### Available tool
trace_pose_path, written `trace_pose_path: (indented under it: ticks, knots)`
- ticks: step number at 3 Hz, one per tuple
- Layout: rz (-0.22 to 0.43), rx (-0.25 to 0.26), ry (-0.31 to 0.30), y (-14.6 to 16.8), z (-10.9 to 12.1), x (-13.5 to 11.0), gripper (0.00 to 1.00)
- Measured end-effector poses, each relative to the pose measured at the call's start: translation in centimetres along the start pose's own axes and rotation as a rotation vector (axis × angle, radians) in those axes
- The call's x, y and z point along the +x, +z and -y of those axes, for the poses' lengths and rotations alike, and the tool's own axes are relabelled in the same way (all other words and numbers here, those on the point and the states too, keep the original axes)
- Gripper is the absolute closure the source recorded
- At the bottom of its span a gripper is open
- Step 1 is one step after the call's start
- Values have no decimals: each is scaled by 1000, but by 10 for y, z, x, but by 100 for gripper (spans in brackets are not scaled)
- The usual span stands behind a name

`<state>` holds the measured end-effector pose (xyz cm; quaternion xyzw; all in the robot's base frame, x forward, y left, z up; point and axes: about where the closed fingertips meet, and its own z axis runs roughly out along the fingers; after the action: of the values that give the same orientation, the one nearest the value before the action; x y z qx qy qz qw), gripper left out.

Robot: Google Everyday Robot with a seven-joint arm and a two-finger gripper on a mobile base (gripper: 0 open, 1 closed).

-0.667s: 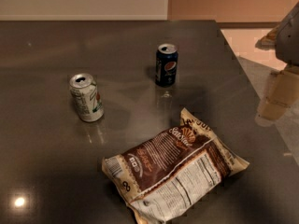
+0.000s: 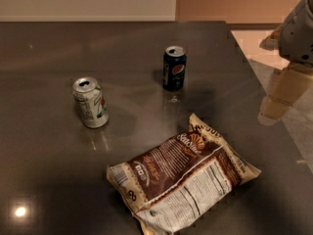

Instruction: Knock pepsi can over

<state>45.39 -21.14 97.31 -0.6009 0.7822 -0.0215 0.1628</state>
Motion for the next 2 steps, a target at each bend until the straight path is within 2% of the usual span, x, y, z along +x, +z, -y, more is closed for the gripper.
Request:
trace_pose_path:
  ticks: [1, 2]
  knots:
    - [59, -36, 18, 27, 23, -20, 0]
    - [133, -48, 12, 52, 43, -50, 0]
